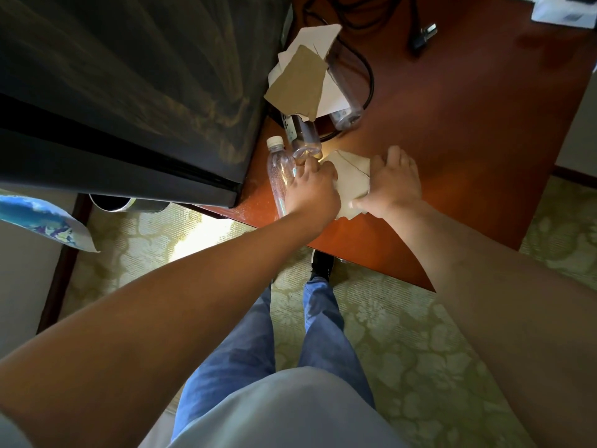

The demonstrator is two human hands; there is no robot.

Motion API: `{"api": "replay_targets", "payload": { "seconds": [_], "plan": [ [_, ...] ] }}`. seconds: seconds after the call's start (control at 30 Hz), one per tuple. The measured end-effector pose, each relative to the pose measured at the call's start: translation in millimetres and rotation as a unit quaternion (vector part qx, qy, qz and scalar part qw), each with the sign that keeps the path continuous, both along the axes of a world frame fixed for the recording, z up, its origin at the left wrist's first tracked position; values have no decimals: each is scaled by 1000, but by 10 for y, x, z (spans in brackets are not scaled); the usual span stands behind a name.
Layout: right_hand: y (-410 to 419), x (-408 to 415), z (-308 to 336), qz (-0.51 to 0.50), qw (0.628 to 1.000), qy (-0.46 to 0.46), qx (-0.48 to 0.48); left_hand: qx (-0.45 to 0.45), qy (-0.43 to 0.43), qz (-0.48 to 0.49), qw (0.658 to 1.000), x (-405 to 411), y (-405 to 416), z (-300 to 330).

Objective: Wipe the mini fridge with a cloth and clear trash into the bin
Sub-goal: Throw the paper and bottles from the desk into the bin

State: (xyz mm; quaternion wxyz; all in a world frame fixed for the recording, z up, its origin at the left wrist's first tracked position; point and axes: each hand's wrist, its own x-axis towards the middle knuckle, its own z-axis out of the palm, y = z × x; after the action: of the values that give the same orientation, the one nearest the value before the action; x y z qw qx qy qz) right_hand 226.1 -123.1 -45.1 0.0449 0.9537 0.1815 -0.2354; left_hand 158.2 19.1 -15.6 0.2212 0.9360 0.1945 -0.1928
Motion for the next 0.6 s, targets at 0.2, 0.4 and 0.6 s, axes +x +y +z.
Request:
{"api": "replay_targets", "payload": {
  "seconds": [0.2, 0.4, 0.6],
  "plan": [
    [-68, 17, 35, -135, 987, 83, 21, -10, 0, -5, 1000, -5, -69, -31],
    [-262, 18, 147, -222, 955, 171, 102, -44, 4, 16, 999, 62, -100, 61],
    [-316, 83, 658, -349, 878, 211, 251, -108, 17, 93, 990, 155, -69, 347]
  ]
}}
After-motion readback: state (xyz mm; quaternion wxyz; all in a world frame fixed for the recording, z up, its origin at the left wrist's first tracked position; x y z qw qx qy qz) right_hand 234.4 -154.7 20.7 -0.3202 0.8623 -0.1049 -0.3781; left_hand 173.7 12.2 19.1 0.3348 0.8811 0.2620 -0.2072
